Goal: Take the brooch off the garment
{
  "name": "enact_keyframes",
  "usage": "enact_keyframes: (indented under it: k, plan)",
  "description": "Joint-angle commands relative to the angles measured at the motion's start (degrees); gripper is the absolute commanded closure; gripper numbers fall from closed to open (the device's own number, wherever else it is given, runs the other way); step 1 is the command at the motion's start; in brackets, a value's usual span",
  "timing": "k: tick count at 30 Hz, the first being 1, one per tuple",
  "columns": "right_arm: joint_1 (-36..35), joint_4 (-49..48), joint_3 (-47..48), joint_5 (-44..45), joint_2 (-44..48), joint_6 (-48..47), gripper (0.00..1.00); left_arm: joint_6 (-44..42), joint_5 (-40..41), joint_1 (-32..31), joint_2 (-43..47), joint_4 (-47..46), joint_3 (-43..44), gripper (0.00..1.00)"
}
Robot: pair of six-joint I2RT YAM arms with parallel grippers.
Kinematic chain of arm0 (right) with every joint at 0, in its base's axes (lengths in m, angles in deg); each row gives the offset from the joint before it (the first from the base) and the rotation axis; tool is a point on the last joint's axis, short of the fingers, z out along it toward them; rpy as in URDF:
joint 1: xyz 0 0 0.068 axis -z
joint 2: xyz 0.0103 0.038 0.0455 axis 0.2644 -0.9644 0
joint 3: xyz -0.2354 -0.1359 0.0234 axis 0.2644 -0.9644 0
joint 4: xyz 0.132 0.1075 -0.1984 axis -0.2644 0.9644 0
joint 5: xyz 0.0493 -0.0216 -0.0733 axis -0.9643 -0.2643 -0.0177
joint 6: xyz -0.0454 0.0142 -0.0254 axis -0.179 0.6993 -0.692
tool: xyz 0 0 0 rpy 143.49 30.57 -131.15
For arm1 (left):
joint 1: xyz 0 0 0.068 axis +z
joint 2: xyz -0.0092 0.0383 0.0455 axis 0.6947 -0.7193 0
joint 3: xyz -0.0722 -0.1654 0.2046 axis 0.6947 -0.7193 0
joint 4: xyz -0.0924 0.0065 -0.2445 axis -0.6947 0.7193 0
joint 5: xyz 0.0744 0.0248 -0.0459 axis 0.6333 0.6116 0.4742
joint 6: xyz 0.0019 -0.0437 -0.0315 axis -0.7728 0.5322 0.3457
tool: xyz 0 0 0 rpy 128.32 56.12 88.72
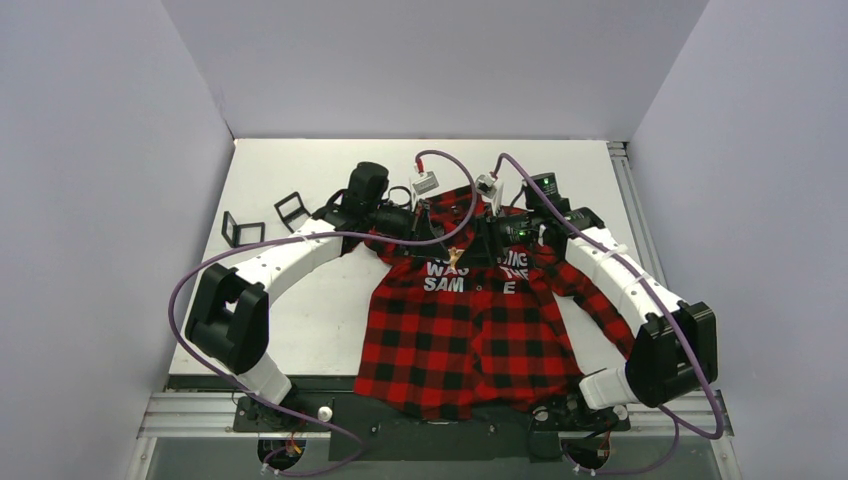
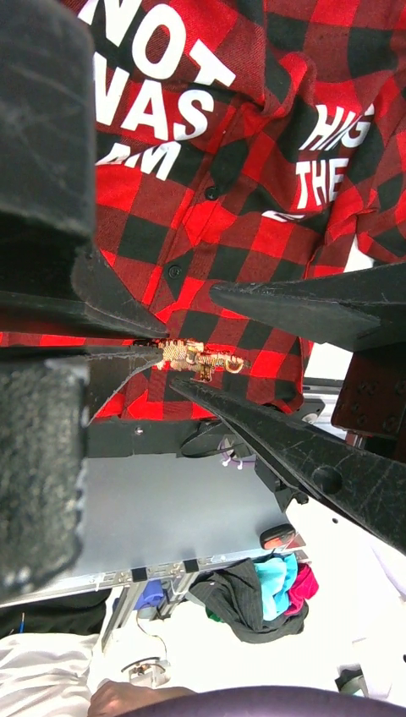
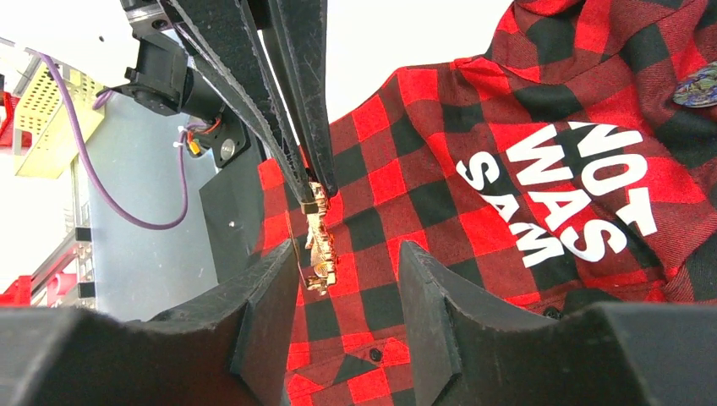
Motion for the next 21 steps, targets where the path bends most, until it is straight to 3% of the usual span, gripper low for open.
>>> enact_keyframes:
  k: [1, 12, 21]
  plan:
    - [-0.14, -2.23, 2.65, -1.09, -1.15, 0.51, 0.58, -1.55, -0.92, -0.96, -0.17, 0.37, 1.64, 1.0]
    - [-0.05, -3.25, 3.02, 2.9, -2.45, 4.78, 0.68, -2.78, -0.24, -1.56, -0.02, 2.19, 2.19, 1.0]
    - [-0.23, 2.64, 3.93, -2.46, -2.95, -2.19, 0.59, -1.15, -0.91, -1.25, -0.32, 0.38, 1.63, 1.0]
